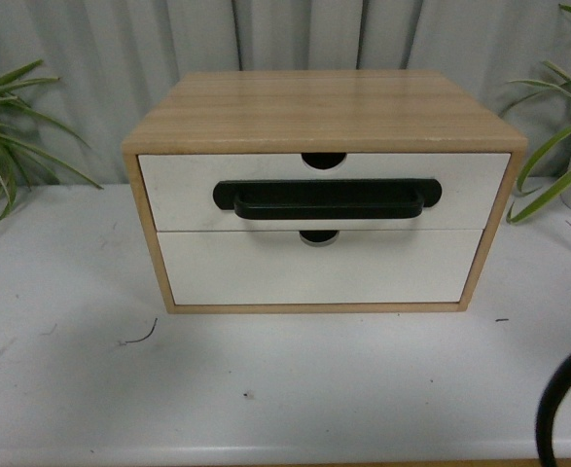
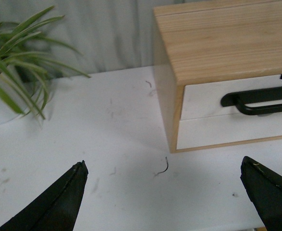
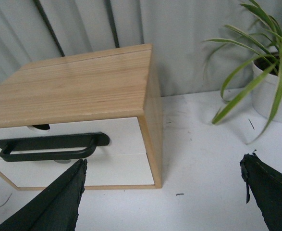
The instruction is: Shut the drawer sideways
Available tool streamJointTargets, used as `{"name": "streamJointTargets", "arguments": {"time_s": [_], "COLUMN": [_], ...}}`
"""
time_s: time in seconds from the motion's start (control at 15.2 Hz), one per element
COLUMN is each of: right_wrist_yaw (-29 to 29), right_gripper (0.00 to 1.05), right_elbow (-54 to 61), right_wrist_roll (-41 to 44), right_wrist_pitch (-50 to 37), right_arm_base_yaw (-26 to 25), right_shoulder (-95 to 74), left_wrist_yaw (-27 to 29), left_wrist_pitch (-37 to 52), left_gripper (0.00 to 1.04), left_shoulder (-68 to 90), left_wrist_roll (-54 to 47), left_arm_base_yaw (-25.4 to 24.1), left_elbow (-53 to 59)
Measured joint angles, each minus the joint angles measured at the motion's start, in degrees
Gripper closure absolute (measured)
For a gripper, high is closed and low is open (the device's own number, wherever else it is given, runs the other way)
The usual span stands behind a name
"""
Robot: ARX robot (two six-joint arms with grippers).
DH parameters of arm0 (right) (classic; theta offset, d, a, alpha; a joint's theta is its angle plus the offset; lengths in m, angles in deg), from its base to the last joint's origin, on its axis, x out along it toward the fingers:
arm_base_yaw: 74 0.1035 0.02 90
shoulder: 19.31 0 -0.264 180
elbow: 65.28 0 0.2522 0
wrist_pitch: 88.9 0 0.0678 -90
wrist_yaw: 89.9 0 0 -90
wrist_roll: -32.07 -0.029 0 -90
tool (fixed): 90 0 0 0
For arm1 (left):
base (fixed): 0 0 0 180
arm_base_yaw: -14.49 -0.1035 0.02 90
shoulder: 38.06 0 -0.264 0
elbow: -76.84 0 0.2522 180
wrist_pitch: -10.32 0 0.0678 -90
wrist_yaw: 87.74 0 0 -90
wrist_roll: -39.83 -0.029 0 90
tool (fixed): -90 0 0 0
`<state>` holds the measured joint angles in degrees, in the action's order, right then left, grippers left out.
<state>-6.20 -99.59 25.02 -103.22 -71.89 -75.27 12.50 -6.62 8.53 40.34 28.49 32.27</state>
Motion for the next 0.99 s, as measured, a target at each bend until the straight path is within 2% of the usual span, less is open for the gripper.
{"name": "streamJointTargets", "arguments": {"time_s": [0.07, 0.13, 0.39, 0.79, 0.86, 0.99], "right_wrist_yaw": [5.9, 6.2, 6.2, 6.3, 6.3, 6.3], "right_gripper": [0.31, 0.51, 0.71, 0.88, 0.99, 1.03], "right_elbow": [10.1, 14.4, 14.8, 14.8, 15.6, 17.5], "right_wrist_roll": [3.1, 5.5, 6.3, 6.7, 6.7, 6.9], "right_wrist_pitch": [-1.3, 5.5, 10.4, 11.0, 11.9, 13.7], "right_arm_base_yaw": [-2.1, -2.1, -2.1, -2.1, -2.1, -2.1], "right_shoulder": [15.5, 24.0, 31.5, 34.6, 35.4, 37.5], "left_wrist_yaw": [-7.7, -9.4, -10.3, -10.3, -10.2, -10.2], "left_wrist_pitch": [3.4, 9.8, 10.6, 10.6, 10.7, 11.0], "left_gripper": [0.15, 0.35, 0.53, 0.69, 0.82, 1.03], "left_shoulder": [-14.7, -24.3, -27.2, -28.2, -29.4, -31.7], "left_wrist_roll": [1.5, 0.6, 0.5, 0.5, 0.5, 0.6], "left_arm_base_yaw": [-10.9, -14.3, -13.9, -13.8, -13.8, -13.8], "left_elbow": [7.4, 15.1, 18.3, 20.6, 21.9, 23.4]}}
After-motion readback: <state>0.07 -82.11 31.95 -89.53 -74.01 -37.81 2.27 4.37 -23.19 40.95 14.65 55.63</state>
